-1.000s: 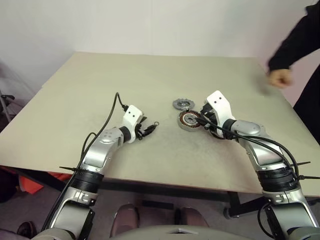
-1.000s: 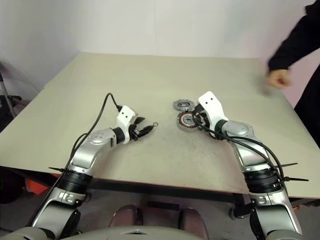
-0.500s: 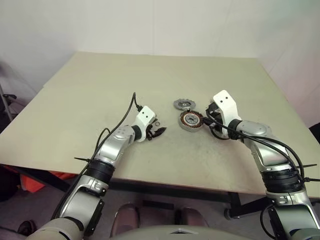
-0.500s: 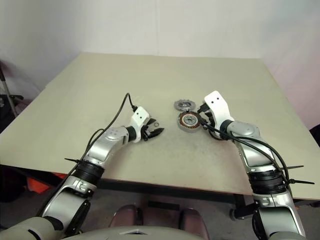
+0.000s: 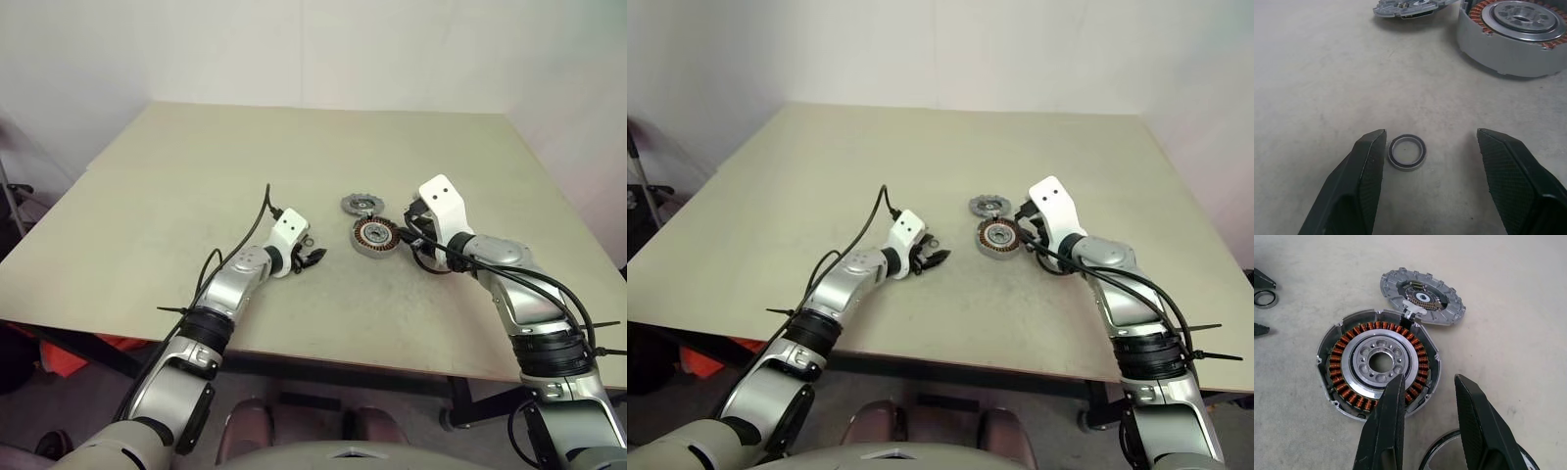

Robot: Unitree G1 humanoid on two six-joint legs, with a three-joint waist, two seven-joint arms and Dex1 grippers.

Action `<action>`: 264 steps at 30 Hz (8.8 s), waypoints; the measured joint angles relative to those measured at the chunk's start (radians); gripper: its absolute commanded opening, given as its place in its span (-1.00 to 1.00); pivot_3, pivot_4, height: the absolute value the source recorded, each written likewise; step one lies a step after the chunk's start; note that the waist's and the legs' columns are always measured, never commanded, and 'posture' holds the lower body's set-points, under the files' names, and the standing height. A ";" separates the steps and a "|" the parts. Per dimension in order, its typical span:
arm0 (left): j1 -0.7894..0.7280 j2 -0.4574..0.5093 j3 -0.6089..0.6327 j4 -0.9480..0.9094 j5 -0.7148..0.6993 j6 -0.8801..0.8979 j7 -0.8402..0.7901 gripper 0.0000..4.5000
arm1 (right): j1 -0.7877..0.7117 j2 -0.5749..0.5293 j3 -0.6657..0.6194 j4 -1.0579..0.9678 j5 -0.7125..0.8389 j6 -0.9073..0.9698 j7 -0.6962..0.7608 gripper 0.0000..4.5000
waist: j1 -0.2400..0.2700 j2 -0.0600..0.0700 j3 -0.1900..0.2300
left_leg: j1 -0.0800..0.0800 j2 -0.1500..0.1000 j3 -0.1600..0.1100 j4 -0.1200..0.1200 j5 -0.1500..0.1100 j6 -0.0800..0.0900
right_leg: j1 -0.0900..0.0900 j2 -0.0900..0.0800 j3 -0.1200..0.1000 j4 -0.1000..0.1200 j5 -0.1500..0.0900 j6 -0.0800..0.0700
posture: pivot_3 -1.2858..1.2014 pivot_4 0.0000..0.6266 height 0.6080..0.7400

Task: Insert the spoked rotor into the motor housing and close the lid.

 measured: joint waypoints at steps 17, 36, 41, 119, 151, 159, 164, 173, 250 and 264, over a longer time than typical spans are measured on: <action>-0.046 -0.031 0.007 0.050 0.032 0.032 0.037 -0.48 | -0.004 0.014 0.000 0.005 0.000 0.000 -0.025 -0.25 | 0.001 0.000 0.000 | 0.004 0.000 -0.001 0.000 0.001 0.000 | 0.005 0.000 0.000 0.000 0.000 -0.001 | 0.03 -1.00 1.00; -0.044 -0.043 0.040 -0.004 -0.021 0.032 -0.025 -0.68 | -0.029 0.005 0.000 0.024 -0.001 -0.006 -0.032 -0.25 | 0.001 0.000 0.000 | 0.002 0.000 -0.001 0.000 0.001 0.000 | 0.003 0.000 -0.001 -0.001 0.000 -0.001 | 0.03 -1.00 1.00; -0.050 -0.055 0.057 -0.054 -0.070 0.040 -0.066 -0.68 | 0.003 -0.061 -0.018 -0.015 0.002 0.001 -0.005 -0.25 | 0.002 0.000 0.000 | 0.002 0.000 0.000 0.000 0.001 0.000 | 0.003 0.000 -0.001 -0.001 0.000 -0.001 | 0.03 -1.00 1.00; 0.000 0.021 0.136 -0.098 -0.009 0.030 -0.078 0.06 | -0.042 0.069 0.094 0.021 0.029 -0.021 -0.022 -0.25 | 0.000 0.000 0.000 | 0.000 0.000 -0.001 -0.001 0.002 0.001 | 0.002 -0.001 -0.003 -0.002 0.001 -0.001 | 0.03 -1.00 1.00; 0.056 0.050 0.134 -0.223 -0.052 0.097 -0.026 0.06 | -0.073 0.096 0.110 0.180 0.010 -0.065 -0.023 -0.25 | -0.002 0.000 0.000 | 0.000 0.000 -0.001 -0.002 0.002 0.001 | 0.001 0.000 -0.003 -0.002 0.001 -0.001 | 0.03 -1.00 1.00; 0.056 0.056 0.134 -0.223 -0.052 0.095 -0.021 0.08 | -0.086 0.104 0.110 0.202 0.011 -0.072 -0.019 -0.72 | 0.000 0.000 0.000 | -0.001 0.000 0.000 -0.001 0.002 0.001 | 0.001 -0.001 -0.003 -0.002 0.001 -0.001 | 0.03 -1.00 1.00; 0.056 0.056 0.132 -0.223 -0.052 0.094 -0.020 0.08 | -0.086 0.104 0.109 0.204 0.011 -0.072 -0.019 -0.72 | 0.000 0.000 0.000 | -0.001 0.000 -0.001 -0.001 0.002 0.001 | 0.001 -0.001 -0.003 -0.002 0.001 -0.001 | 0.03 -1.00 1.00; 0.056 0.056 0.121 -0.223 -0.052 0.087 -0.021 0.08 | -0.086 0.089 0.095 0.201 0.011 -0.071 -0.019 -0.72 | 0.000 0.000 0.000 | -0.001 0.000 0.000 -0.001 0.002 0.001 | 0.001 -0.001 -0.003 -0.002 0.001 -0.001 | 0.03 -1.00 1.00; 0.056 0.079 0.114 -0.160 -0.051 0.050 -0.018 0.08 | -0.082 0.085 0.048 0.190 0.014 -0.045 -0.040 -0.39 | -0.002 0.000 0.000 | -0.001 0.000 0.000 -0.001 0.002 0.000 | 0.001 0.000 -0.004 -0.002 0.001 -0.001 | 0.03 -1.00 1.00; 0.056 0.079 0.114 -0.160 -0.051 0.042 -0.017 0.08 | -0.101 0.090 0.023 0.232 0.013 -0.058 -0.040 -0.98 | -0.002 0.000 0.000 | -0.001 0.000 0.000 -0.001 0.002 0.000 | 0.001 0.000 -0.004 -0.002 0.001 -0.001 | 0.03 -1.00 1.00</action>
